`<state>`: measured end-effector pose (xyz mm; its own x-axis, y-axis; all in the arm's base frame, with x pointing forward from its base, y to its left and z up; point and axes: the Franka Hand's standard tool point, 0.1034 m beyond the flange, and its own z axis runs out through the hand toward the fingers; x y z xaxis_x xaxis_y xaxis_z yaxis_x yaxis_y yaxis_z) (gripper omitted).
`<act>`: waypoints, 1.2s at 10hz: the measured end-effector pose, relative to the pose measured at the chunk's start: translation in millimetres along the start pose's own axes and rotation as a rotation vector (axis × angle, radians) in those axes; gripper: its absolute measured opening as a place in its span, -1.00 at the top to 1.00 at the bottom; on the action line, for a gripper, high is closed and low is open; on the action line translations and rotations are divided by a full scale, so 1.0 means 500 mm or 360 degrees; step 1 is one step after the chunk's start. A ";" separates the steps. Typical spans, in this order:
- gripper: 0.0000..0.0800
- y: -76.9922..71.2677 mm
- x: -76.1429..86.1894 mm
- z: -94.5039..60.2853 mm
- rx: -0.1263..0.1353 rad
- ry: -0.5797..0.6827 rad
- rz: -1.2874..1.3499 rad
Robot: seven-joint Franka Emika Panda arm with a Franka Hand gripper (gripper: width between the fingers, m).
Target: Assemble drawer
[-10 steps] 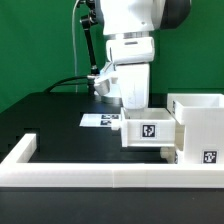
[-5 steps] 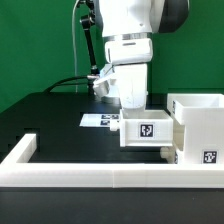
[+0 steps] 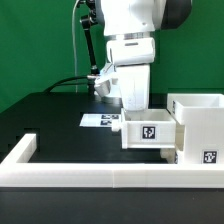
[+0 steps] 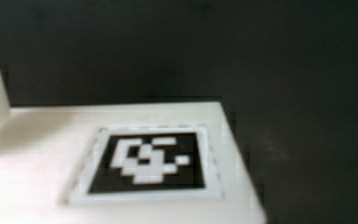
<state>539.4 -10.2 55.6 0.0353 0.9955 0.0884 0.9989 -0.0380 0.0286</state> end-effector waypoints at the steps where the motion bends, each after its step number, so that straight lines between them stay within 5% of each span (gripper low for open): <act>1: 0.89 -0.004 0.000 0.001 0.0025 -0.0001 0.0000; 2: 0.89 -0.005 -0.001 0.000 0.0084 -0.0002 0.0000; 4: 0.89 0.001 0.004 0.000 0.0081 0.0000 0.0005; 6: 0.89 0.006 0.008 -0.003 0.0122 -0.0001 0.0014; 9: 0.89 0.008 0.013 -0.003 0.0118 -0.0001 0.0030; 12: 0.89 0.005 0.019 0.001 0.0062 0.0007 0.0024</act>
Offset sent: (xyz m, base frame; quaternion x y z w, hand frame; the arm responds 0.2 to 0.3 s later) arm 0.0092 0.0081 0.0036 0.0064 0.0020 0.0064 1.0000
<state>542.5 -0.8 56.0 0.0503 0.9944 0.0926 0.9987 -0.0494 -0.0116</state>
